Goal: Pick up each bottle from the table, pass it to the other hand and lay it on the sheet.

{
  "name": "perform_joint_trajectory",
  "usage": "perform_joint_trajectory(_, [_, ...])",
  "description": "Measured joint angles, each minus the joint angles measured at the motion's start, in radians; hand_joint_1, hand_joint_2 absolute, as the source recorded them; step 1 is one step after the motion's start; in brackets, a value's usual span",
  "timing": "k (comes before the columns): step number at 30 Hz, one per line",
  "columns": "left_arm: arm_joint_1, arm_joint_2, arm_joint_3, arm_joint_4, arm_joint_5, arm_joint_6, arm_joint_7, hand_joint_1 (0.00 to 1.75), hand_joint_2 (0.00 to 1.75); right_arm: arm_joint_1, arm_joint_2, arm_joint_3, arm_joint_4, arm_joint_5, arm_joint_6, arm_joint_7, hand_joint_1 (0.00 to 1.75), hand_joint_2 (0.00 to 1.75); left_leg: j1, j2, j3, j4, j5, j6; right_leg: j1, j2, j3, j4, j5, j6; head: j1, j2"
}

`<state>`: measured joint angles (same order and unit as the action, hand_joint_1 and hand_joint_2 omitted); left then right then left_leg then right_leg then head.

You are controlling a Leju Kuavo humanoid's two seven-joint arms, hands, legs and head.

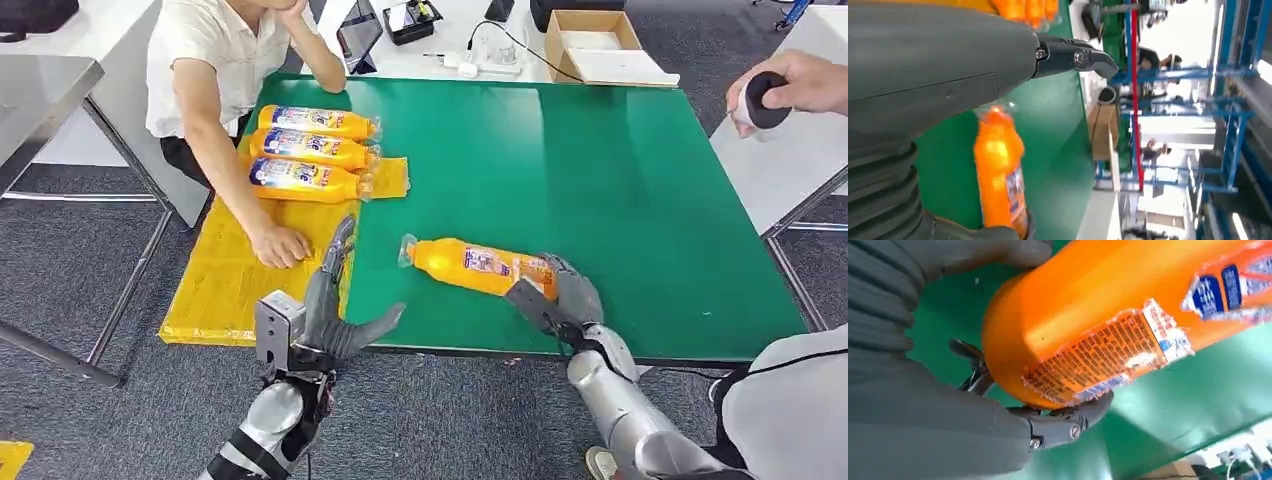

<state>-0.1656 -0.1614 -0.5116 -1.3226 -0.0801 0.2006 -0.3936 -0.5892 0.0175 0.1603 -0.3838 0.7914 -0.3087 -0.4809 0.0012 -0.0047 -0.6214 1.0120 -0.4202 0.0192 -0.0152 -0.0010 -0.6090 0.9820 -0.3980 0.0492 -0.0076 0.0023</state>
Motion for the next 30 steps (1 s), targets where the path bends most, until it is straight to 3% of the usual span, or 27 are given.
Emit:
perform_joint_trajectory(6, [0.013, -0.026, 0.035, 0.008, 0.123, 0.053, -0.031, 0.00, 1.75, 0.051, 0.043, -0.114, -0.050, -0.218, 0.038, -0.170, 1.75, 1.75, 0.000, 0.000, 0.000, 0.000, 0.000, 0.000, 0.000, 0.000, 0.000, 0.000, 0.000, 0.000, 0.000, 0.000])
perform_joint_trajectory(16, [0.026, -0.044, 0.064, 0.010, 0.246, 0.063, -0.026, 0.00, 1.75, 0.112, 0.084, -0.159, -0.197, -0.391, 0.089, -0.216, 1.75, 1.75, 0.000, -0.001, -0.001, 0.000, 0.000, 0.000, 0.000, 0.000, 0.000, 0.000, 0.000, 0.000, 0.000, 0.000])
perform_joint_trajectory(25, [0.030, -0.033, 0.045, 0.036, 0.430, -0.237, 0.091, 0.00, 1.75, 0.165, 0.120, -0.069, -0.296, -0.433, 0.209, -0.213, 1.75, 1.75, 0.000, 0.000, -0.001, 0.000, 0.000, 0.000, 0.000, 0.000, -0.001, 0.000, 0.000, 0.000, 0.000, 0.000])
perform_joint_trajectory(30, [0.018, -0.028, 0.022, 0.061, 0.409, -0.268, 0.093, 0.00, 1.75, 0.180, 0.154, 0.022, -0.312, -0.422, 0.266, -0.213, 1.75, 1.75, 0.001, 0.000, 0.000, 0.000, 0.000, 0.000, 0.001, 0.000, -0.001, 0.000, 0.000, 0.000, 0.000, 0.000])
